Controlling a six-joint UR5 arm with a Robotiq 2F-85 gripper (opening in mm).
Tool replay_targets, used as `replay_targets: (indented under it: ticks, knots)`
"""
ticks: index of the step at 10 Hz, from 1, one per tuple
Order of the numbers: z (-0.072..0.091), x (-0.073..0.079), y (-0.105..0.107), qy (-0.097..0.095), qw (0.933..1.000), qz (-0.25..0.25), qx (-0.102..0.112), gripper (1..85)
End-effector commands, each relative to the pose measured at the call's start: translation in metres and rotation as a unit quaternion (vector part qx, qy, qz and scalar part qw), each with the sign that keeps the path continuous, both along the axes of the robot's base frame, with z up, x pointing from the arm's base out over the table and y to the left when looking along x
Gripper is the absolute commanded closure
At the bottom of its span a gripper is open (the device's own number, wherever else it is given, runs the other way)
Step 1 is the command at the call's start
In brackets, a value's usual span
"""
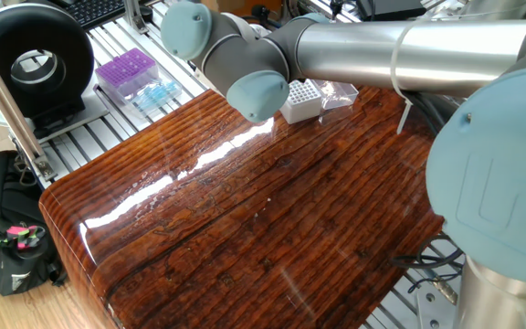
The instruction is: Insert a medium pipette tip into the holder for medium pipette tips
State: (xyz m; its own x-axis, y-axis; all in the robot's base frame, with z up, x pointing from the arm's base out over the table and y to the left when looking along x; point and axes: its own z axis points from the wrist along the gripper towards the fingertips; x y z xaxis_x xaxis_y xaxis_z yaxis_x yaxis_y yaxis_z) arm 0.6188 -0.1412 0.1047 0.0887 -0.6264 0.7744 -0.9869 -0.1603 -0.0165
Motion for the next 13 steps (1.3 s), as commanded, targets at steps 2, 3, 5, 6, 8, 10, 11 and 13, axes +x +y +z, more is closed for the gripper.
replay_targets:
  ticks: [2,3,5,6,8,10,11,13]
  knots:
    - [-0.006,-0.009,0.001,0.008,0.9998,-0.016,0.01,73.7]
    - [-0.007,-0.01,0.002,0.01,0.9997,-0.018,0.013,68.7]
    - [-0.007,-0.009,0.002,0.011,0.9997,-0.016,0.013,64.0]
    - [-0.009,-0.011,0.003,0.013,0.9995,-0.02,0.019,55.3]
    - [-0.009,-0.008,0.003,0.019,0.9995,-0.013,0.021,49.7]
    - [-0.009,-0.008,0.004,0.021,0.9994,-0.013,0.026,46.7]
    - [-0.007,-0.008,0.004,0.019,0.9992,-0.015,0.03,46.7]
    - [0.006,-0.007,0.002,0.001,0.9982,-0.036,0.049,46.7]
